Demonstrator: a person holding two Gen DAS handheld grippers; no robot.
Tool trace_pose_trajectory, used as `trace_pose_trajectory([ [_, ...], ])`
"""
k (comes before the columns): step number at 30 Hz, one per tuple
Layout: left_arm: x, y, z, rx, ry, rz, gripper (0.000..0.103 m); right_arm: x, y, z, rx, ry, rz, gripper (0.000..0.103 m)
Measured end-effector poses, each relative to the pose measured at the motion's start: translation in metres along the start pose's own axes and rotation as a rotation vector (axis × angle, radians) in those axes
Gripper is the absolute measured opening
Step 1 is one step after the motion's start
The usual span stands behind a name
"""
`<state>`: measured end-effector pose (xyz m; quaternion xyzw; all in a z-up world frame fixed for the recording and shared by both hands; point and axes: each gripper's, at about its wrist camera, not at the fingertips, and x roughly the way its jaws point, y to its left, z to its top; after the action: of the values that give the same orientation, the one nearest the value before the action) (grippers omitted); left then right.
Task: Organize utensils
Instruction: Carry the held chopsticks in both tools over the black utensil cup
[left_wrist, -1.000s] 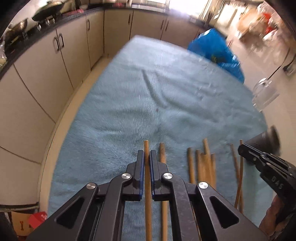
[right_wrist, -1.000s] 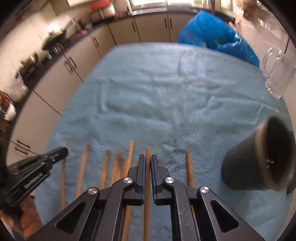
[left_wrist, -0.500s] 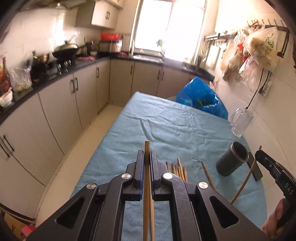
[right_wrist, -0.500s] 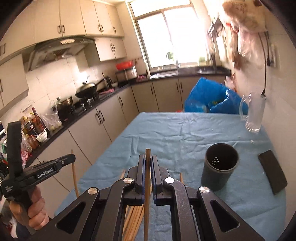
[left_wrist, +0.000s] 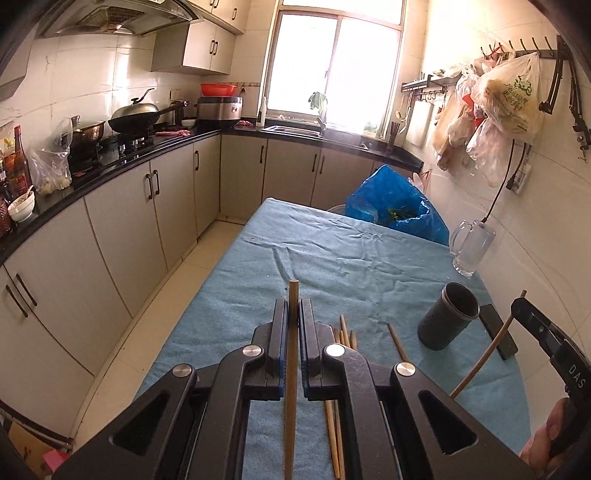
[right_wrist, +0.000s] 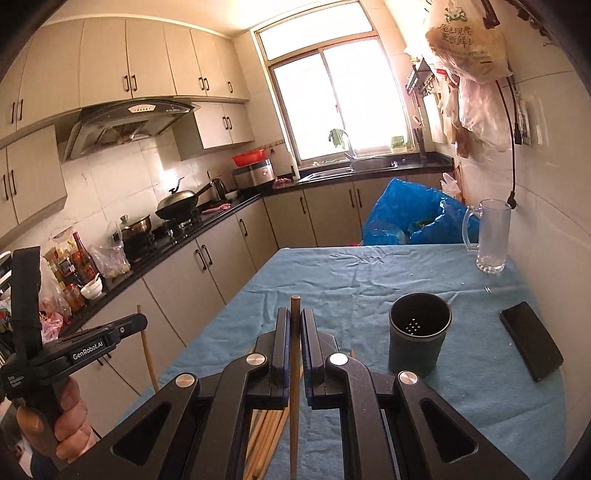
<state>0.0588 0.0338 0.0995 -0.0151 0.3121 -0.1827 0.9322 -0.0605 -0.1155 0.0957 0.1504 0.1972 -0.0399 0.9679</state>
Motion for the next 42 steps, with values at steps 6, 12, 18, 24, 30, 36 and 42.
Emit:
trace_pose_trajectory([
  [6,-0.004,-0.004,0.001,0.005,-0.002,-0.001,0.005,-0.005,-0.005,-0.002,0.012,-0.010,-0.001,0.006],
  [12,-0.008,-0.008,0.001,0.009,-0.003,-0.003,0.005,-0.008,-0.010,-0.002,0.020,-0.010,0.003,0.006],
  [18,-0.011,-0.008,0.001,0.005,-0.003,-0.010,0.005,-0.014,-0.010,-0.002,0.016,-0.023,0.003,0.006],
  [24,-0.016,-0.011,0.002,0.015,-0.007,-0.014,0.005,-0.016,-0.010,-0.001,0.023,-0.024,0.001,0.006],
  [30,-0.018,-0.014,0.003,0.020,-0.008,-0.018,0.005,-0.018,-0.011,0.000,0.023,-0.031,-0.001,0.006],
  [36,-0.018,-0.019,0.006,0.025,-0.010,-0.024,0.005,-0.019,-0.011,0.001,0.024,-0.033,0.001,0.006],
  [42,-0.019,-0.022,0.007,0.038,-0.016,-0.030,0.005,-0.021,-0.011,0.001,0.026,-0.039,0.000,0.006],
])
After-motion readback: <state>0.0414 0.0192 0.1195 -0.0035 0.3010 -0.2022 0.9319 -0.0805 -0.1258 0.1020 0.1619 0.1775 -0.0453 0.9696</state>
